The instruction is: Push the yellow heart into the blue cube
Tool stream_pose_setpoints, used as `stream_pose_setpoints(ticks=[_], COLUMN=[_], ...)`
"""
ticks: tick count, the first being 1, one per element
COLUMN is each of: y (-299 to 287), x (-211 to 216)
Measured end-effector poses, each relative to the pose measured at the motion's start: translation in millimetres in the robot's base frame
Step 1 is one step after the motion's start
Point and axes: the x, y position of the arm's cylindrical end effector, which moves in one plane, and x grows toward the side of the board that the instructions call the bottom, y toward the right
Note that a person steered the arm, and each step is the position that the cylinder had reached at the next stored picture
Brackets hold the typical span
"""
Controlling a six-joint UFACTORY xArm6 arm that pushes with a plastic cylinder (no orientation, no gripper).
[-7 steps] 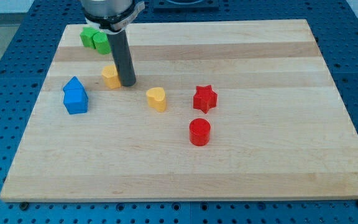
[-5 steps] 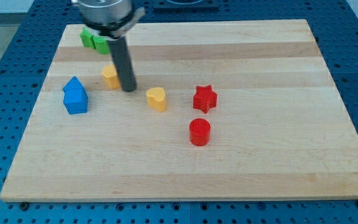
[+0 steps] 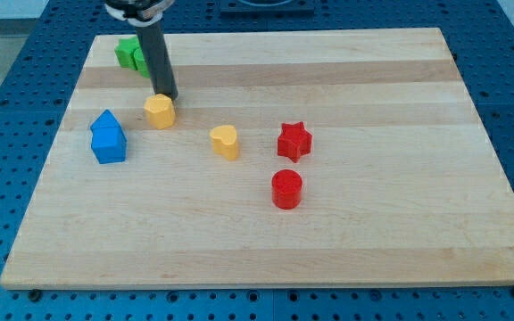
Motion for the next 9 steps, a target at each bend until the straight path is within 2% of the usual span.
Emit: stream_pose_setpoints(ticks=[2, 3, 4, 6, 9], y=[-20, -9, 32, 32, 10], x=[31, 29, 35, 69, 71])
